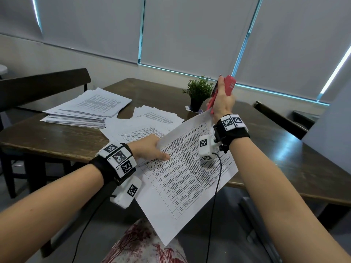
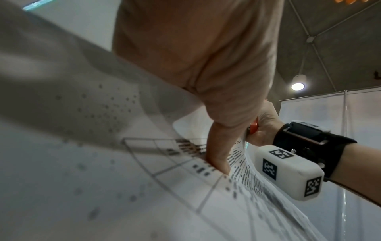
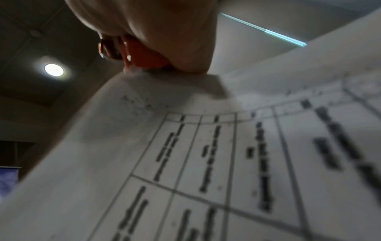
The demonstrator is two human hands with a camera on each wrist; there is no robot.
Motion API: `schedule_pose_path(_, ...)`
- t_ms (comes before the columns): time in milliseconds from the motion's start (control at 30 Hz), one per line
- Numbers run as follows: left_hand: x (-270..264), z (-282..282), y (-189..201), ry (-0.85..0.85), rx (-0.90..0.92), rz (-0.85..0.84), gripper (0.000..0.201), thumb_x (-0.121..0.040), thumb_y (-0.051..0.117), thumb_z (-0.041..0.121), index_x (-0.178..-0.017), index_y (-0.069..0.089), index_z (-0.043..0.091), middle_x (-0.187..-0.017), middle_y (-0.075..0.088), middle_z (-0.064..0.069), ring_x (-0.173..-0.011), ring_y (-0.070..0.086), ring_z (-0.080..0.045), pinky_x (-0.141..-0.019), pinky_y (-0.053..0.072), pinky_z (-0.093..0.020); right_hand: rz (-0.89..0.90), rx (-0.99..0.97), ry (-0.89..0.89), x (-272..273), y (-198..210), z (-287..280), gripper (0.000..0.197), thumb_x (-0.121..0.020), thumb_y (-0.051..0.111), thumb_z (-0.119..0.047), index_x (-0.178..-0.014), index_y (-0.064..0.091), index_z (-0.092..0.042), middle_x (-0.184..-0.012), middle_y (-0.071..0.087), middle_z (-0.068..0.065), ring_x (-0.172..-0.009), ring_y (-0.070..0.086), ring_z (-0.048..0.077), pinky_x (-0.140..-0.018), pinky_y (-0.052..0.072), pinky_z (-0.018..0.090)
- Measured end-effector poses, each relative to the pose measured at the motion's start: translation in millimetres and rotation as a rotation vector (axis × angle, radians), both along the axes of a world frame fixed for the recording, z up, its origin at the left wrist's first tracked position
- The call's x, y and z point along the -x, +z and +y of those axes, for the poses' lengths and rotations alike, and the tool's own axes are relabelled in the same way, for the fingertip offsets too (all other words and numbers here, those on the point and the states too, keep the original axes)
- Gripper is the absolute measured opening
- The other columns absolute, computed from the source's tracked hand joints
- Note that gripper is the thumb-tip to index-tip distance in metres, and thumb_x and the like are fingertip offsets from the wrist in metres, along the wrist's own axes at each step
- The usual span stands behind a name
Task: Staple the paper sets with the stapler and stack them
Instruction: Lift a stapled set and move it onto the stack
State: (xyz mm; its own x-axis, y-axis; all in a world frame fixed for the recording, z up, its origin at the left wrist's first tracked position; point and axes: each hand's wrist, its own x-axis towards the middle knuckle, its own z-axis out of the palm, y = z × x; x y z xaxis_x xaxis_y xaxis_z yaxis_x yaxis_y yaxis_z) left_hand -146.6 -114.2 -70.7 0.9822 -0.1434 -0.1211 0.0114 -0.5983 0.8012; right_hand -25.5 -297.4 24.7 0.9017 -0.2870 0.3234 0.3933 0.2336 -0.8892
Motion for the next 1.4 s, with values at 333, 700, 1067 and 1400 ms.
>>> schedule_pose_path(333,-9,14,5,0.126,-0.007,-0.076,0.019,-0.088,0.07,0.024,-0.083,0.064,0.007,-0.077,0.068,-0.009,-0.065,0.06,-0.014,-0.061,0.053,-0.025,0.075,0.391,-0.221,-27,-2,-16,0.034,-0.086,0.064,-0.051,-0.091,0.056,-0.018,-0.095,0.068,0.005,-0.086,0.064,0.022,-0.082,0.05,0.033)
schedule_pose_path(700,-34,80,12,0.636,0.161,-0.248,0.028,-0.096,0.055,0.006,-0.121,0.055,-0.005,-0.095,0.058,-0.014,-0.087,0.055,-0.028,-0.075,0.047,-0.035,0.588,1.101,-0.131,-41,-68,-51,0.023,-0.079,0.071,-0.016,-0.1,0.066,-0.007,-0.105,0.069,0.01,-0.088,0.064,0.025,-0.07,0.049,0.028)
schedule_pose_path(1067,-59,91,29,0.658,0.225,-0.319,0.033,-0.094,0.059,0.009,-0.125,0.055,-0.002,-0.108,0.059,-0.013,-0.097,0.056,-0.027,-0.081,0.047,-0.034,0.474,1.66,-0.119,-33,-97,-32,0.037,-0.096,0.057,-0.028,-0.12,0.06,0.0,-0.121,0.063,0.016,-0.104,0.063,0.03,-0.088,0.052,0.036)
schedule_pose_path(1400,-77,84,30,0.714,0.28,-0.31,0.034,-0.093,0.062,0.013,-0.126,0.059,0.003,-0.119,0.064,-0.013,-0.102,0.06,-0.027,-0.094,0.049,-0.038,0.524,0.837,0.386,-37,-58,16,0.078,-0.091,0.032,-0.072,-0.103,0.065,-0.003,-0.092,0.072,0.015,-0.078,0.07,0.032,-0.074,0.055,0.038)
